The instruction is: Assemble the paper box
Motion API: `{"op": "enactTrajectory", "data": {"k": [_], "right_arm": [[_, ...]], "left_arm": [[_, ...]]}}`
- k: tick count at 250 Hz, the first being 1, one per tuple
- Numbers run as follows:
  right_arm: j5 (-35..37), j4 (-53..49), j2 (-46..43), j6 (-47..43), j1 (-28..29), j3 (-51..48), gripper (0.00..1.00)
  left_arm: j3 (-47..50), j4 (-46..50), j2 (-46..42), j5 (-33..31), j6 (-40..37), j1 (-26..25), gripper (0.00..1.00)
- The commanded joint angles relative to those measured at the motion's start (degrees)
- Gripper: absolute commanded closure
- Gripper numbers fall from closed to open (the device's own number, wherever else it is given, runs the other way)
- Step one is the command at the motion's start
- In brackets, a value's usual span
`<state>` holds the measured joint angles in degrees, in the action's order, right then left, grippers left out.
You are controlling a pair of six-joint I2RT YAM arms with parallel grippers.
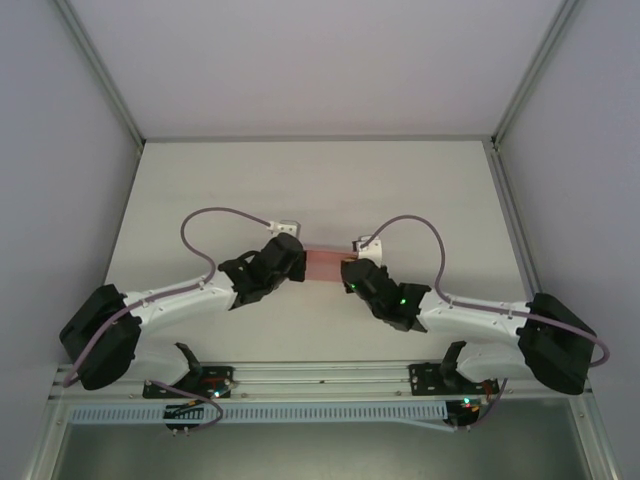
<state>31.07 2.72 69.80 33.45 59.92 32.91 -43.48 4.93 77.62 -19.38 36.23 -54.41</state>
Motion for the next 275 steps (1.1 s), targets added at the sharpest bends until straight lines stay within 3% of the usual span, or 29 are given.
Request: {"op": "enactTrajectory", "data": {"k": [1,9,13,59,79,101,126,162,201,249,275], "right_arm": [[-5.0,-6.7,-2.2,0.6,1.3,3.7,0.26],[-4.2,-6.8,-2.9,1.1,1.3,4.2,0.04],[-3.8,-6.7,-3.3,1.2,1.3,4.3,0.0],[-4.1,-6.6,-6.0,4.0,-1.4,5.0,0.0],[-2.3,-11.5,-7.5,11.2,-3.5,5.6,0.0],[-5.0,-13.2,-9.1,15.2,-6.4,3.3,0.0],[-9.4,-10.6,-10.9,16.2,-9.0,-0.9,0.08],[-13.2,-8.2,-10.5,16.9,-10.2,-5.0,0.27],[-17.1,-7.8,-8.6,20.4,-10.2,-7.5,0.36],[-20.2,-2.4,-7.7,24.5,-9.6,-10.8,0.46],[-18.8,-2.6,-7.7,26.0,-8.3,-11.0,0.52]], "left_arm": [[2.3,11.8,2.5,8.6,-0.2,-2.7,1.0],[2.3,11.5,2.4,8.7,-0.5,-2.7,1.0],[2.2,11.4,2.4,8.5,-0.5,-2.7,1.0],[0.0,14.0,3.6,4.9,-0.1,-3.7,1.0],[-0.3,14.1,3.9,4.6,0.1,-3.9,1.0],[-0.7,13.8,4.3,4.8,0.1,-4.2,1.0],[-1.3,13.6,5.1,4.3,-0.4,-4.6,1.0],[-2.0,13.7,5.4,4.2,-1.1,-5.3,1.0],[-3.0,14.4,3.9,4.0,-2.9,-6.0,1.0],[-6.8,18.4,1.0,4.3,-6.3,-6.8,0.7],[-8.3,21.2,-0.7,4.8,-7.4,-6.8,0.6]]}}
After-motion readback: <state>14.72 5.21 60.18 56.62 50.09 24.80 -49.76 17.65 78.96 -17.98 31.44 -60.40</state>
